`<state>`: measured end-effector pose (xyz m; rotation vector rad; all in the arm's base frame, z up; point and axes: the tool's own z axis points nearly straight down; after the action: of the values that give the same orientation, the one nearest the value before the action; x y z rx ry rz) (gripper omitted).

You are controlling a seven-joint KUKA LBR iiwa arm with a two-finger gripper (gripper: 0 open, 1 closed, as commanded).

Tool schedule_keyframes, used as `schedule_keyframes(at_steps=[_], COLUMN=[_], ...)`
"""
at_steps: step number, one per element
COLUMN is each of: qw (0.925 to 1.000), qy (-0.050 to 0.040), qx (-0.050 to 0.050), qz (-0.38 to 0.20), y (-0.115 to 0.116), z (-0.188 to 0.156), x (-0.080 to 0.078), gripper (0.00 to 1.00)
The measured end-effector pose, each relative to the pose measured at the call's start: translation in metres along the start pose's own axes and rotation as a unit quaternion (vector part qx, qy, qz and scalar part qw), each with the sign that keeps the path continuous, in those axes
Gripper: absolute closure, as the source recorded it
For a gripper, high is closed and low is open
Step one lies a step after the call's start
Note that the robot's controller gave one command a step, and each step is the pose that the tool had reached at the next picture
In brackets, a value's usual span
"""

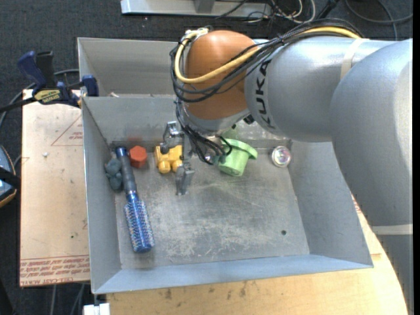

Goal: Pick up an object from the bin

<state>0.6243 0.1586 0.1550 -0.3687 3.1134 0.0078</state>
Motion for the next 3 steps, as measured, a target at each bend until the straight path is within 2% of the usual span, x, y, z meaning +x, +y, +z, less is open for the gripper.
schedule_keyframes(at_steps=[1,2,3], qw=[0.9998,0.9998,0.9998], qy=[-0.0116,0.0009,0.0116], qx=[0.001,0.001,0.0], qz=[0.017,0.018,0.016], y=[-0.024,-0.025,-0.024], z=[0.052,0.063,0.068], x=[-0.022,-0.015,-0.01], gripper=[0.0,1.0,0.0])
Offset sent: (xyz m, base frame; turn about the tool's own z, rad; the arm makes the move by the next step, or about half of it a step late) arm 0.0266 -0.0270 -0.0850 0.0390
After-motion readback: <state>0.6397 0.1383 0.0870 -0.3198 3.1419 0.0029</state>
